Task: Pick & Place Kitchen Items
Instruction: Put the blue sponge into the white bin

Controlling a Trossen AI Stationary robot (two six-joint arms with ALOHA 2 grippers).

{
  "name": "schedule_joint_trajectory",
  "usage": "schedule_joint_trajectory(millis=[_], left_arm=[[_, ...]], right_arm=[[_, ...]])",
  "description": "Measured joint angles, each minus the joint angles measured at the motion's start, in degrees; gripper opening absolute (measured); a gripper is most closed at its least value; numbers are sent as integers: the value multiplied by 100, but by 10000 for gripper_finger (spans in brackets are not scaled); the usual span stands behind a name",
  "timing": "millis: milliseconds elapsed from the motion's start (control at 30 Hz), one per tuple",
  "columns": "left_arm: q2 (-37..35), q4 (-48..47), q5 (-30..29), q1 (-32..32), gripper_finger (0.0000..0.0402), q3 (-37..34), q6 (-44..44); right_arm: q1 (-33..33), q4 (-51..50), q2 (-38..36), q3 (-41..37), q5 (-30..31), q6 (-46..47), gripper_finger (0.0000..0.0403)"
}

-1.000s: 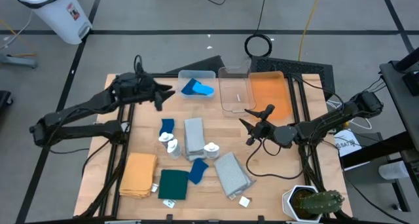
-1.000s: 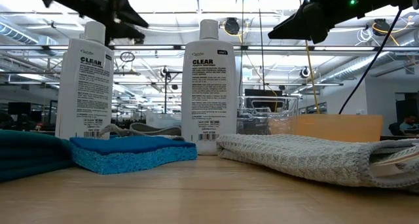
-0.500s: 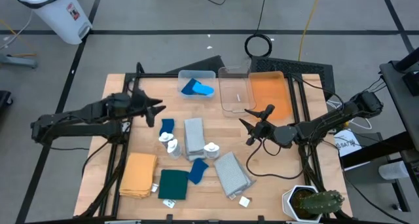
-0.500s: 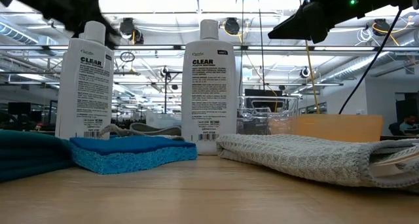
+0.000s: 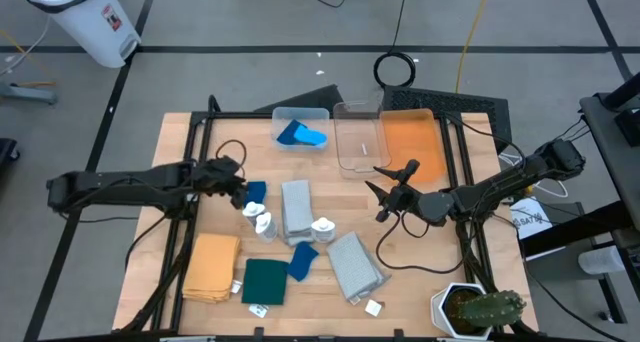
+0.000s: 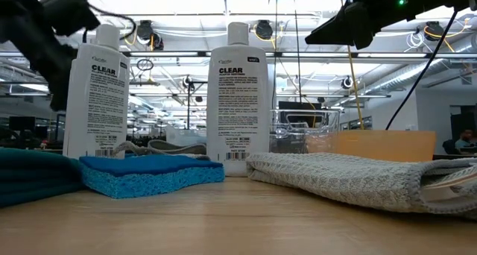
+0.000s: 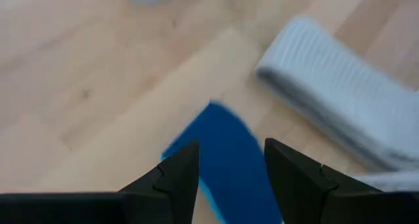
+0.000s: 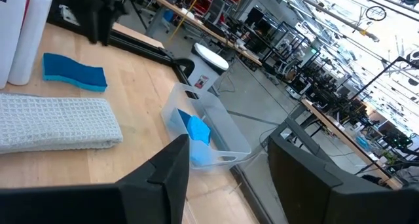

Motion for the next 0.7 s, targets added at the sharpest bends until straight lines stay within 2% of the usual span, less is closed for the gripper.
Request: schedule_joint_trajectory(millis=[167, 300, 533, 700], left_arm=[[417, 424, 194, -2, 177, -326, -153], [778, 365, 51, 0, 177, -372, -287], [1402, 294, -1146, 64, 177, -372, -531], [1553, 49, -1967, 447, 177, -293, -810]], right_arm=[[0, 0, 2, 0, 0, 0, 174], [0, -2, 1, -2, 0, 39, 172], [-2, 0, 0, -2, 0, 127, 171], [-2, -1, 2, -2, 0, 128, 171]])
